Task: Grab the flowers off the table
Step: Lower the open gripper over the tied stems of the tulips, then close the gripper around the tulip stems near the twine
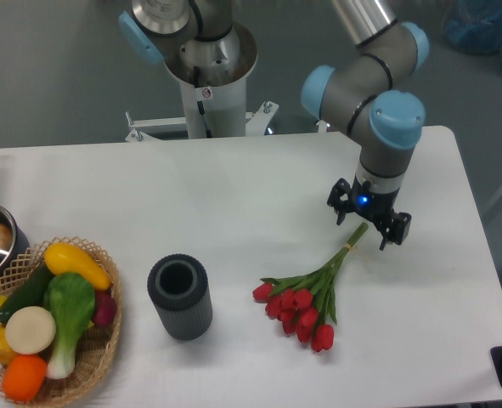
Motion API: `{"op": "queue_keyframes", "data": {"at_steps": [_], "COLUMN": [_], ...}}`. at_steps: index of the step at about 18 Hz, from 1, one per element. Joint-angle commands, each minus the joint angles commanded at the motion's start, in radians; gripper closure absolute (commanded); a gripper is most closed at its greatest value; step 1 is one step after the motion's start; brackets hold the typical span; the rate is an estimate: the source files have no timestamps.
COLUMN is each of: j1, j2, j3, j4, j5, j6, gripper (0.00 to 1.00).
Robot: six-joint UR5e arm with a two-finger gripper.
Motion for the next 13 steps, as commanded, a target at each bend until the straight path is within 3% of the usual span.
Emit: {"op": "queue_keyframes", "data": {"at_steps": [13], "j1": [-0.005], "j2": [-0.067], "j3": [0.020], "j4": [0.000], "j5": [-0.078], "j6": [-0.005], "gripper": [0.00]}}
